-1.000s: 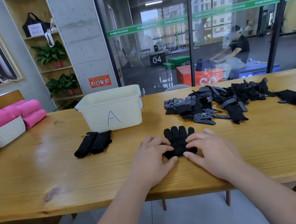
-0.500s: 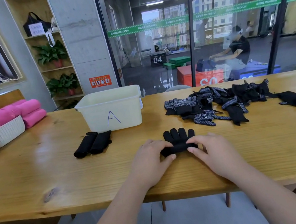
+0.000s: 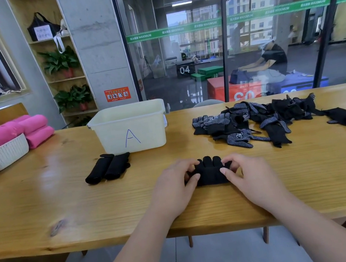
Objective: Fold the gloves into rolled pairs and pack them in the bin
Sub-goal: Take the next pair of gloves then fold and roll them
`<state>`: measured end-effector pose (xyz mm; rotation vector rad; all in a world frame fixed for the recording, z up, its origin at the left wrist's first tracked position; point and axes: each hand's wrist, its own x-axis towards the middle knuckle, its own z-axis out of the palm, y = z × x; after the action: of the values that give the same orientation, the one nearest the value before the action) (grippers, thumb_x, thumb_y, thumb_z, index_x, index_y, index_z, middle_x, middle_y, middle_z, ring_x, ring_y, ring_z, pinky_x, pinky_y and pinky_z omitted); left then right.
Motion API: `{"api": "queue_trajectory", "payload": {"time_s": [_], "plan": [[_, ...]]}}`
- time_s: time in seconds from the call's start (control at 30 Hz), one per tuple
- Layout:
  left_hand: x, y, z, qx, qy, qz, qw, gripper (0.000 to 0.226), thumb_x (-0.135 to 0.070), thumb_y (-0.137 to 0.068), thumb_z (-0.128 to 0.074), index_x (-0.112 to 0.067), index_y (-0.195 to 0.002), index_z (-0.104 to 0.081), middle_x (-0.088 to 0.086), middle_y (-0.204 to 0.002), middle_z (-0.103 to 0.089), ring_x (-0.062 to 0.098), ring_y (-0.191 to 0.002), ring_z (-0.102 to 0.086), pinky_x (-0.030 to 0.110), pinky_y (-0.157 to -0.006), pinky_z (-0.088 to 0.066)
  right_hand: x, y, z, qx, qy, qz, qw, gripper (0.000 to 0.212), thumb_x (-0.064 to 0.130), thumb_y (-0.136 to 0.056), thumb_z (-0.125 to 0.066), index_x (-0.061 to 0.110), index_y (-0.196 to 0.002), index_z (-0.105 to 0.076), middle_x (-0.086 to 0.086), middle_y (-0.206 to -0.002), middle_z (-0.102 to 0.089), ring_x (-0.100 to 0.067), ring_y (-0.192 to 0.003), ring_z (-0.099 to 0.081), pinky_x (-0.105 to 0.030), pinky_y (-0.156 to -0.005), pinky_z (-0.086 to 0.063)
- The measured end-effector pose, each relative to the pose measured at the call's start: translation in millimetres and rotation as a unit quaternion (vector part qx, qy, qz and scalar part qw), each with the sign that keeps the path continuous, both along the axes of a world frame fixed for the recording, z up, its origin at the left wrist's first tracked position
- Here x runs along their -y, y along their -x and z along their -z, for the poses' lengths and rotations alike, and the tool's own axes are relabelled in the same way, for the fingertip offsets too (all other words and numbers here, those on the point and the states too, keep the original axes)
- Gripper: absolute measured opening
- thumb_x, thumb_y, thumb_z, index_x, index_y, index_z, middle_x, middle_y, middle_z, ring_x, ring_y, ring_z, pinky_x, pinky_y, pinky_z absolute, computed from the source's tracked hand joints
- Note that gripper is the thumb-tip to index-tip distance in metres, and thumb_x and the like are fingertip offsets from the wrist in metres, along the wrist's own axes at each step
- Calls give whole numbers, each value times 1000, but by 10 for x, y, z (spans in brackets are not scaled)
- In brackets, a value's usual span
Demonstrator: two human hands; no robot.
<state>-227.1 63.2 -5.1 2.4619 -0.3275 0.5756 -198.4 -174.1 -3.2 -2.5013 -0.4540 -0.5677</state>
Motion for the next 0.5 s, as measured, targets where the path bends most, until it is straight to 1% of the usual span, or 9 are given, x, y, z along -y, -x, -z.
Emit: {"api": "queue_trajectory", "payload": {"time_s": [0.03, 0.1, 0.17, 0.23, 0.27, 0.37, 0.43, 0.5], "plan": [[1, -3, 4, 16, -19, 2, 1000, 28, -33, -102, -65, -43, -128, -62, -23, -114, -57, 3, -92, -61, 35, -85, -56, -17, 16, 3, 27, 34, 17, 999, 20, 51, -99, -62, 45, -118, -63, 22, -93, -61, -3, -69, -58, -28, -61, -50], [5, -4, 20, 51, -57, 6, 997, 22, -28, -103, -64, -38, -122, -66, -24, -121, -55, 5, -91, -61, 34, -81, -56, -40, 30, 32, 70, 64, 17, 995, 15, 44, -99, -65, 42, -114, -66, 20, -104, -55, -5, -71, -59, -29, -57, -50], [5, -5, 47, 79, -73, 8, 994, 19, -21, -102, -65, -32, -116, -73, -23, -124, -59, 4, -97, -63, 33, -81, -56, -42, 23, 76, 108, 84, 8, 990, 14, 31, -96, -71, 39, -108, -74, 21, -110, -58, -6, -77, -60, -26, -55, -49], [16, -19, 72, 87, -81, 6, 993, 21, -17, -101, -64, -28, -113, -78, -23, -126, -64, 5, -106, -64, 33, -87, -57, -40, 9, 103, 130, 117, 12, 985, 22, 20, -93, -73, 37, -107, -80, 23, -112, -65, -7, -93, -60, -23, -62, -51], [30, -25, 79, 87, -92, 0, 992, 23, -19, -102, -62, -27, -115, -79, -22, -127, -66, 6, -109, -63, 34, -90, -57, -48, 13, 99, 132, 133, 18, 982, 26, 18, -92, -71, 36, -108, -81, 25, -113, -68, -7, -99, -59, -22, -66, -51], [65, -29, 69, 67, -126, -15, 990, 32, -36, -101, -56, -28, -124, -77, -19, -132, -69, 8, -114, -59, 36, -97, -53, -86, 37, 64, 108, 153, 35, 982, 30, 26, -94, -61, 36, -115, -80, 28, -117, -70, -7, -105, -56, -23, -74, -52], [62, -28, 56, 44, -142, -13, 989, 41, -49, -100, -54, -31, -131, -73, -20, -136, -67, 6, -119, -55, 35, -102, -50, -106, 62, 35, 92, 155, 38, 983, 33, 36, -94, -56, 36, -118, -79, 28, -117, -70, -6, -107, -54, -24, -76, -53], [48, -37, 54, 20, -146, -11, 989, 47, -56, -98, -56, -34, -136, -70, -22, -138, -64, 4, -124, -52, 35, -106, -48, -111, 75, 14, 75, 163, 39, 983, 38, 47, -93, -53, 37, -121, -77, 28, -118, -69, -5, -109, -53, -24, -79, -54]]}}
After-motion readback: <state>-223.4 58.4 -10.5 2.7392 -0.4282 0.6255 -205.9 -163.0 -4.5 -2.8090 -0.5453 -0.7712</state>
